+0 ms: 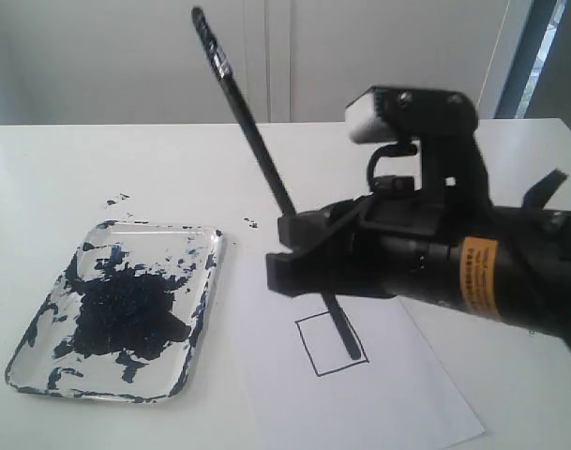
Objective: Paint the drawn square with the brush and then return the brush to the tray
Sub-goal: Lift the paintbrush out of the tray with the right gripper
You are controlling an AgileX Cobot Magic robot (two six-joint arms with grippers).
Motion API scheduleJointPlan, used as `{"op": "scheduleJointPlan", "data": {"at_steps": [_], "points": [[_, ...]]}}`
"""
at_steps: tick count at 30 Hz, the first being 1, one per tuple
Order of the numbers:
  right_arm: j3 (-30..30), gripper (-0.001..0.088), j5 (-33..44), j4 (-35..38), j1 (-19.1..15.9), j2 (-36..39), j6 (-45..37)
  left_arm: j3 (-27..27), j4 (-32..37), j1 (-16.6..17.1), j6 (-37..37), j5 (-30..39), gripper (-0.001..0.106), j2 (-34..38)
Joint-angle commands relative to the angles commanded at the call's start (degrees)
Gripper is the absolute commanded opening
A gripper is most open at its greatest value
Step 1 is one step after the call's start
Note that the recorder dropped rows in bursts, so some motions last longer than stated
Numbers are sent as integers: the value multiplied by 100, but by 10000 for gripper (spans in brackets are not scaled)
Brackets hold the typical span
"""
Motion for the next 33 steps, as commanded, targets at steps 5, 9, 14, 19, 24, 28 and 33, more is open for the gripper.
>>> {"op": "scheduleJointPlan", "data": {"at_steps": [5, 9, 14, 19, 24, 28, 33], "points": [[0, 0, 727, 0, 0, -442, -773, 0, 0, 0, 0, 0, 0, 0], [0, 0, 1319, 1505, 0, -603, -2435, 0, 0, 0, 0, 0, 0, 0], [0, 0, 2648, 3968, 0, -844, -5136, 0, 0, 0, 0, 0, 0, 0], [-207, 0, 2854, 5039, 0, -970, -6024, 0, 0, 0, 0, 0, 0, 0], [-561, 0, 3642, 6555, 0, -970, -7783, 0, 0, 0, 0, 0, 0, 0], [-936, 0, 4675, 7356, 0, -970, -8616, 0, 0, 0, 0, 0, 0, 0], [-1441, 0, 6199, 7822, 0, -949, -9201, 0, 0, 0, 0, 0, 0, 0]]}}
